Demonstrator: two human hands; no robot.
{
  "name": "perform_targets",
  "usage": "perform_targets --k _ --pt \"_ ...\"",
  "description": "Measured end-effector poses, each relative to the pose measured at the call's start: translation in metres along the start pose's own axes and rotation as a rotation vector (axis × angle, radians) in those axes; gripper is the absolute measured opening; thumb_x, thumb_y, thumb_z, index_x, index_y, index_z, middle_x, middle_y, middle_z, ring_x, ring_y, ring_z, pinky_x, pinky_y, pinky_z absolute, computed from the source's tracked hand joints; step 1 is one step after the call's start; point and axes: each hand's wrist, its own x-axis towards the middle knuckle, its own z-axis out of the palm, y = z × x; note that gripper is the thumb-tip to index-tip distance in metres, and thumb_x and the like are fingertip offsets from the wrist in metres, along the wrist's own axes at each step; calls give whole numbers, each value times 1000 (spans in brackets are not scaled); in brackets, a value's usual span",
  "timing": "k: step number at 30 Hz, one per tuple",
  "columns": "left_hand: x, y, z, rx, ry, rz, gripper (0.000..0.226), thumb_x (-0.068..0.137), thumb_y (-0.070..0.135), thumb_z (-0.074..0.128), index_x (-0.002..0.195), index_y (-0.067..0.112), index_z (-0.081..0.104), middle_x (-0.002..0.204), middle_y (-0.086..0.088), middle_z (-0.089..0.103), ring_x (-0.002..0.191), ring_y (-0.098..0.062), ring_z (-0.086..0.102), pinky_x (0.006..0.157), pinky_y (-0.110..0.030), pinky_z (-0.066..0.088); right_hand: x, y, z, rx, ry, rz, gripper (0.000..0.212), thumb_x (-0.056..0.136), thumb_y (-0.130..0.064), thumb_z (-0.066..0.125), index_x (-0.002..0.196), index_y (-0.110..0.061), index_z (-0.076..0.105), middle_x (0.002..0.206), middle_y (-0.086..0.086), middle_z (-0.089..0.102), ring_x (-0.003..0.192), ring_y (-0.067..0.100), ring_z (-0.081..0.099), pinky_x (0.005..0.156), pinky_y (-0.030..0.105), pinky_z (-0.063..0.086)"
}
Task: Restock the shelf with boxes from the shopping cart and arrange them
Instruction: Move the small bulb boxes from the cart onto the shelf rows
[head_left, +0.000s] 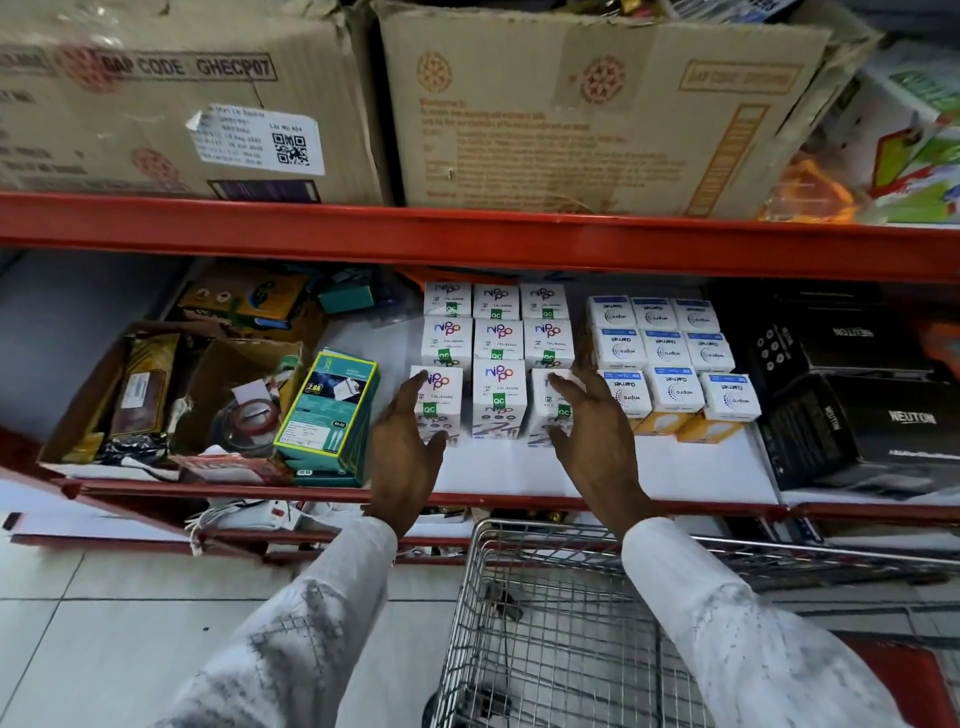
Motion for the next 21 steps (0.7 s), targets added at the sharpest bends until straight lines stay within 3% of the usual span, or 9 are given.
perform_targets --k 5,11,15,21 --pt "2 -3 3 -20 42 14 69 76 3 75 136 24 47 130 -3 66 113 -25 65 96 -45 55 -2 0 5 99 56 -9 65 76 -2 75 134 -20 56 149 1 41 132 20 49 107 23 34" --pt "3 -5 5 -50 62 20 67 78 7 76 134 29 48 129 -2 66 113 -22 65 95 -45 56 -1 1 7 152 85 -24 59 77 -4 76 131 -18 56 139 4 42 122 19 53 105 18 35" --pt "3 -5 9 -76 51 7 68 78 9 76 135 33 46 126 -4 67 110 -23 67 92 -45 57 -3 3 9 197 115 -30 58 76 -3 77 129 -17 57 132 5 42 116 16 54 102 6 29" --pt "4 -2 15 -112 52 -14 67 80 11 76 136 34 45 126 -3 67 108 -21 68 89 -45 59 -3 5 11 223 120 -25 58 77 -4 77 130 -19 57 130 5 40 114 14 54 102 4 29"
